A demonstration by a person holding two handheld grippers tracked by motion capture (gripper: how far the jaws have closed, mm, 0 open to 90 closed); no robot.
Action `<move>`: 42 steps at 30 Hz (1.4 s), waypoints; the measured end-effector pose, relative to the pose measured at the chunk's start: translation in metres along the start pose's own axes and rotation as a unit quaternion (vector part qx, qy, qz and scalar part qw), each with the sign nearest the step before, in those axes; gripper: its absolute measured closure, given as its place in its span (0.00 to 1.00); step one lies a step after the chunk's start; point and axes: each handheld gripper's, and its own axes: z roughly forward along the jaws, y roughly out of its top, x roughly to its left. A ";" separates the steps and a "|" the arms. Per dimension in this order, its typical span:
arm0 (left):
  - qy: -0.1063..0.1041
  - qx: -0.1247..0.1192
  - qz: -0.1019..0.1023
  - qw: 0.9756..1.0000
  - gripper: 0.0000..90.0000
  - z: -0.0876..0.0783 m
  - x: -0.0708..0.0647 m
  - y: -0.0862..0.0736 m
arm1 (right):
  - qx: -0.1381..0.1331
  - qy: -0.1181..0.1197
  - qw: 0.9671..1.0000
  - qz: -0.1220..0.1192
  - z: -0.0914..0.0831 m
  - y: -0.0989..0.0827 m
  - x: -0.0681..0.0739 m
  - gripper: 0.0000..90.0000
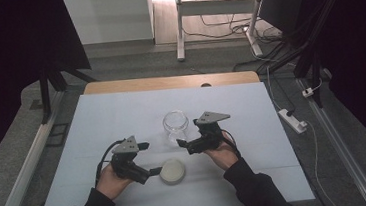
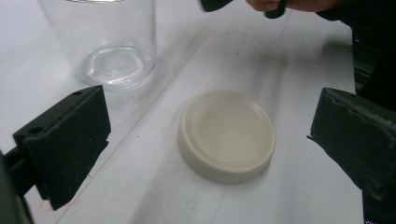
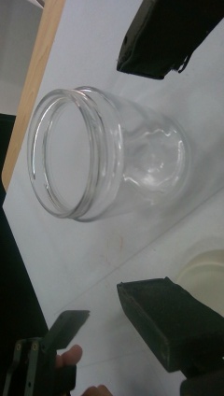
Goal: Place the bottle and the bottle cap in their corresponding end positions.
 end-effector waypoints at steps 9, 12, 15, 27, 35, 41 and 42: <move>0.018 -0.012 -0.013 1.000 0.00 -0.024 -0.003 -0.009 | -0.012 0.007 1.000 0.011 -0.028 -0.003 0.009 0.00; 0.024 -0.013 -0.016 0.999 0.00 -0.032 -0.004 -0.014 | -0.013 0.005 1.000 0.012 -0.036 -0.005 0.011 0.00; 0.030 -0.015 -0.024 0.999 0.00 -0.039 -0.004 -0.018 | -0.013 0.001 1.000 0.014 -0.044 -0.008 0.012 0.00; 0.056 -0.020 -0.049 0.997 0.00 -0.066 -0.008 -0.036 | -0.004 -0.017 1.000 0.016 -0.074 -0.020 0.012 0.00; 0.074 -0.029 -0.067 0.995 0.00 -0.085 -0.014 -0.051 | 0.002 -0.036 0.999 0.013 -0.093 -0.032 0.011 0.00; 0.095 -0.036 -0.078 0.992 0.00 -0.099 -0.018 -0.063 | 0.000 -0.059 0.998 0.013 -0.110 -0.040 0.011 0.00; 0.098 -0.036 -0.080 0.991 0.00 -0.101 -0.019 -0.064 | 0.000 -0.064 0.998 0.013 -0.114 -0.042 0.011 0.00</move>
